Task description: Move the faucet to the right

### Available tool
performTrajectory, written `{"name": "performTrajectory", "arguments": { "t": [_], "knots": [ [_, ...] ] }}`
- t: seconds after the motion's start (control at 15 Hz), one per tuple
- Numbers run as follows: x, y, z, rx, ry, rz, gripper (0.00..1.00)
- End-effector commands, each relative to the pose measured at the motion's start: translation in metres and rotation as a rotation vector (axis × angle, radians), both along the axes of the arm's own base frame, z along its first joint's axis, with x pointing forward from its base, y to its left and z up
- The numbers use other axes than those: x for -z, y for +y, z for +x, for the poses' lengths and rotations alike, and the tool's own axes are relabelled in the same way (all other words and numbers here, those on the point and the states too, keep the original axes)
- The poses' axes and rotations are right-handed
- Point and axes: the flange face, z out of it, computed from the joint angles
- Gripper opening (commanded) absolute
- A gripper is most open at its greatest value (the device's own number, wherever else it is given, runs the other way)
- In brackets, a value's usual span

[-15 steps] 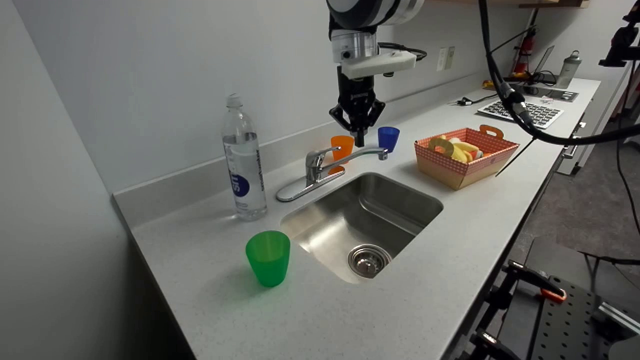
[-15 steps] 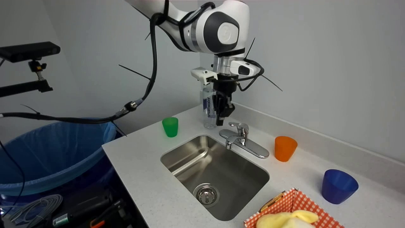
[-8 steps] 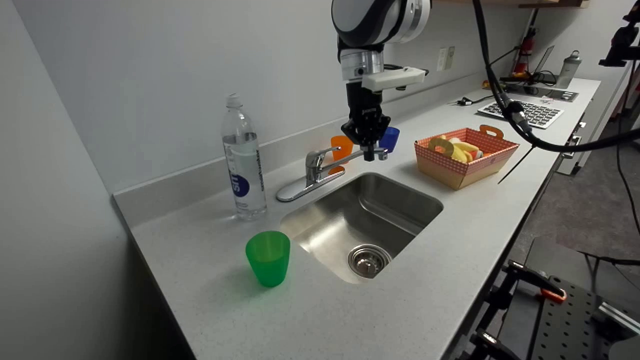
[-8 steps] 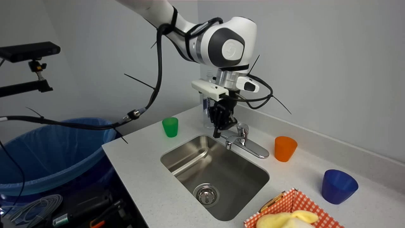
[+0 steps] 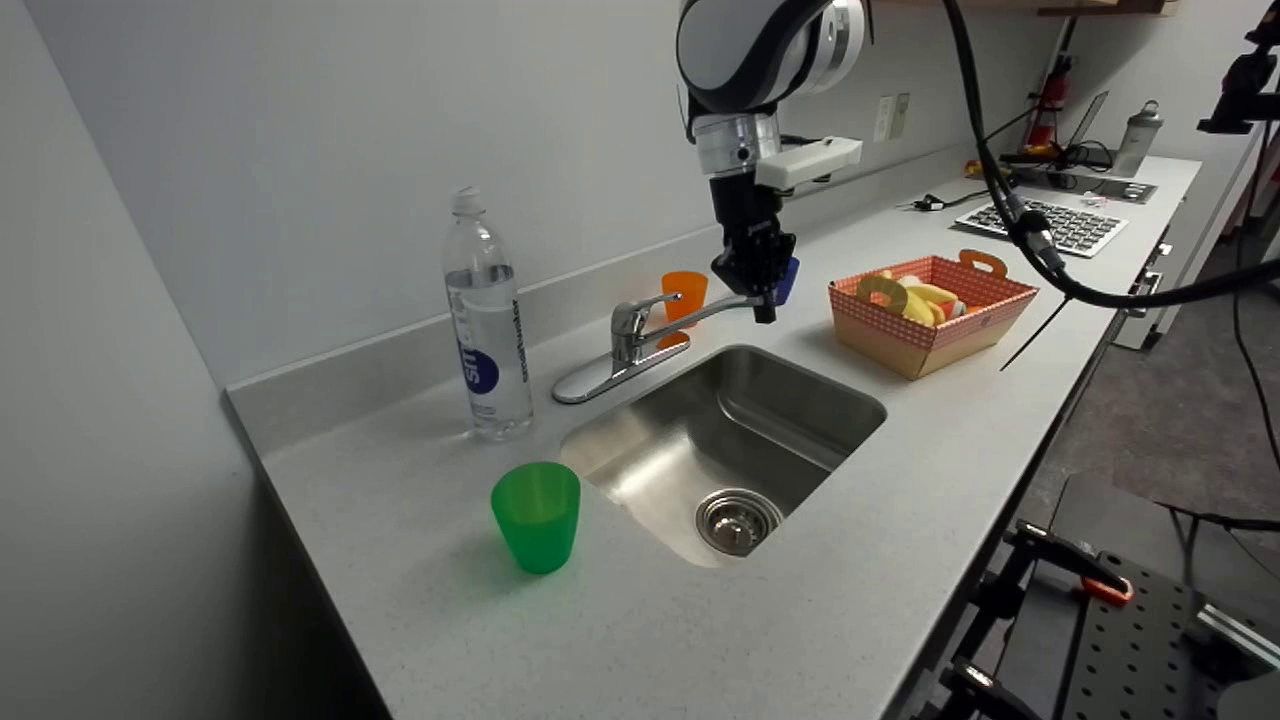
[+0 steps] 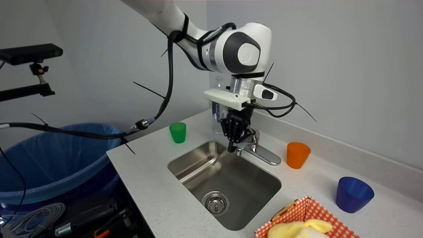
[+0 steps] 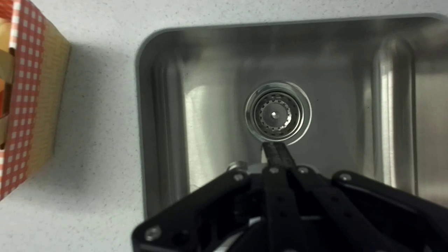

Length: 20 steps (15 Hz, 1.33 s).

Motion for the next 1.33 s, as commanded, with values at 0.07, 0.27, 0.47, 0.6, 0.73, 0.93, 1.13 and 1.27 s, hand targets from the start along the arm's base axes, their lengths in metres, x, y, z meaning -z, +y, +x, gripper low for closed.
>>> {"name": "performTrajectory", "arguments": {
  "t": [0.07,0.27,0.47,0.6,0.73,0.93,1.13,1.27],
  "knots": [
    [-0.004,-0.016,0.002,-0.03,0.007,-0.055,0.0],
    [-0.003,-0.027,-0.001,-0.023,0.014,-0.09,0.0],
    [-0.004,-0.049,-0.004,-0.009,0.018,-0.14,0.0],
    [-0.006,-0.069,-0.006,0.009,0.022,-0.172,0.0],
    [-0.007,-0.087,-0.009,0.028,0.026,-0.196,0.0],
    [-0.02,-0.101,-0.008,0.055,0.008,-0.191,0.0],
    [-0.018,-0.101,-0.009,0.054,0.002,-0.181,0.09],
    [-0.023,-0.101,-0.006,0.057,-0.004,-0.182,0.25]
  ]
}}
